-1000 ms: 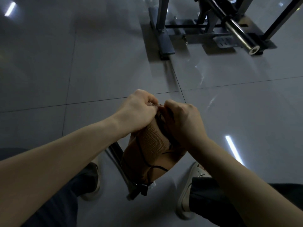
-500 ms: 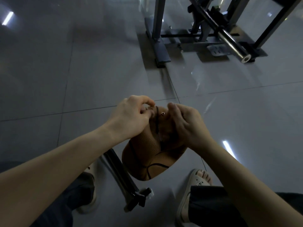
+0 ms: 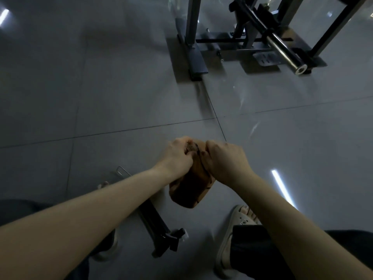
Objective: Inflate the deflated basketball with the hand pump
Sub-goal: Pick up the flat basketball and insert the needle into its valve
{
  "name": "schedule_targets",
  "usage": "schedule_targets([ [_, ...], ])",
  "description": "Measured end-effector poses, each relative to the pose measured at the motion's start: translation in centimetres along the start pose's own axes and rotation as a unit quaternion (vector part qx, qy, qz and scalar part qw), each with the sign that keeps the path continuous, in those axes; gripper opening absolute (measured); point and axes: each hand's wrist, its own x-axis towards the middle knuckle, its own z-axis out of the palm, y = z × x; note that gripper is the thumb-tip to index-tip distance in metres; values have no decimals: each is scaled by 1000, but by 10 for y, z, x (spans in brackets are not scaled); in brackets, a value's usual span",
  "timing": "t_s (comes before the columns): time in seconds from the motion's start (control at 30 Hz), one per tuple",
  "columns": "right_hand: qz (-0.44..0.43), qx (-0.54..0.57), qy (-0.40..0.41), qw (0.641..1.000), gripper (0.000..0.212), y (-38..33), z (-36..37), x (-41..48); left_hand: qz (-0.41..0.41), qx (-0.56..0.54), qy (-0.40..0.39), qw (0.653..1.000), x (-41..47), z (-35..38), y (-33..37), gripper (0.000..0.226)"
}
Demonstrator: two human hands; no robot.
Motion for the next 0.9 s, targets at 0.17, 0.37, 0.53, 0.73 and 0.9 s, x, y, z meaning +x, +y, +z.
schedule_targets([
  [0.17, 94, 68, -162, 980, 23, 5, 57, -4, -106, -27, -35, 993, 2, 69, -42, 52],
  [0.37, 203, 131, -270, 932, 30, 29, 120, -34, -180, -125, -19, 975, -23, 139, -65, 68],
  [0.53, 252, 168, -241, 922, 32, 43, 122, -34, -104, -53, -20, 993, -16, 136, -78, 58],
  [0.73, 177, 86, -195, 961, 26, 39, 116, -35, 5, 164, -97, 982, 14, 121, -113, 102],
  [0.9, 96, 32, -173, 980, 23, 32, 115, -40, 29, 167, -119, 978, 26, 124, -115, 92],
])
